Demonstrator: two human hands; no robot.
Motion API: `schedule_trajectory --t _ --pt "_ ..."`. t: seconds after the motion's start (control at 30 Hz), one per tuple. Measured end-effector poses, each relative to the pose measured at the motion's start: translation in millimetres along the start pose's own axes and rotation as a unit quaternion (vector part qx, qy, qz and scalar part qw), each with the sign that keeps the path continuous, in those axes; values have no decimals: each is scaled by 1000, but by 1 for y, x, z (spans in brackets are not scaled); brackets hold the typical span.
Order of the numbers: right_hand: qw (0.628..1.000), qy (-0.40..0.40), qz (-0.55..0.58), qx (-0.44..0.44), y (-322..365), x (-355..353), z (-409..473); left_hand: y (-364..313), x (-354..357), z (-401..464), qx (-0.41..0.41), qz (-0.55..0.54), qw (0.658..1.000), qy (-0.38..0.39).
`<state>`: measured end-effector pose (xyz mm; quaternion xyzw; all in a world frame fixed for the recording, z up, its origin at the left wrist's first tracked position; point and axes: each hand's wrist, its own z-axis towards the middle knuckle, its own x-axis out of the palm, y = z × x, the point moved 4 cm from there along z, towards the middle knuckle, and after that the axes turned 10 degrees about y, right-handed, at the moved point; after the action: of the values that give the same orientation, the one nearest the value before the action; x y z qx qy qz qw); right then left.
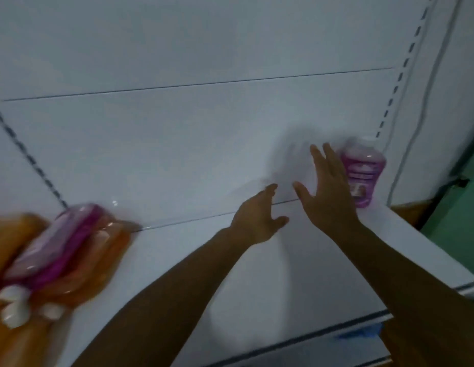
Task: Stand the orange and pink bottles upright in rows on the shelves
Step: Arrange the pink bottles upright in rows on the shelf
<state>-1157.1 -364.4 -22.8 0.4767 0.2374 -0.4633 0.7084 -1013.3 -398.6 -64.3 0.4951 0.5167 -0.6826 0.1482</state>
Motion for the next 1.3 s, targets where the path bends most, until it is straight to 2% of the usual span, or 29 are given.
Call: schedule_trajectory --t 0.17,0.3,0.4,0.57,0.73,0.83,1.03,1.13,1.23,1.3 --pt "986 101 97 -92 131 59 -18 55 -73 -103 -32 87 995 -30" --pt "961 141 187 -145 234 90 -42 98 -131 -189 -72 127 985 -88" --pt "946 180 197 -183 290 110 -58 126 -166 -247 -110 120 976 -141" --pt "935 239 178 -191 352 137 -76 154 -205 -316 -123 124 965 -196" --pt "935 256 154 -190 384 151 -80 196 -236 -359 -178 125 933 -287" --pt "941 271 149 -137 386 161 -78 215 -247 -372 -199 140 915 -321" --pt "941 298 128 -97 378 182 -69 238 -256 -377 -301 181 853 -387" --pt "943 300 119 -88 375 193 -69 261 -264 -377 -351 140 857 -349" --pt "944 296 120 -81 371 202 -67 270 -271 -372 -340 119 867 -344" --pt "944 295 121 -84 370 203 -67 269 -275 -371 -332 132 859 -366"
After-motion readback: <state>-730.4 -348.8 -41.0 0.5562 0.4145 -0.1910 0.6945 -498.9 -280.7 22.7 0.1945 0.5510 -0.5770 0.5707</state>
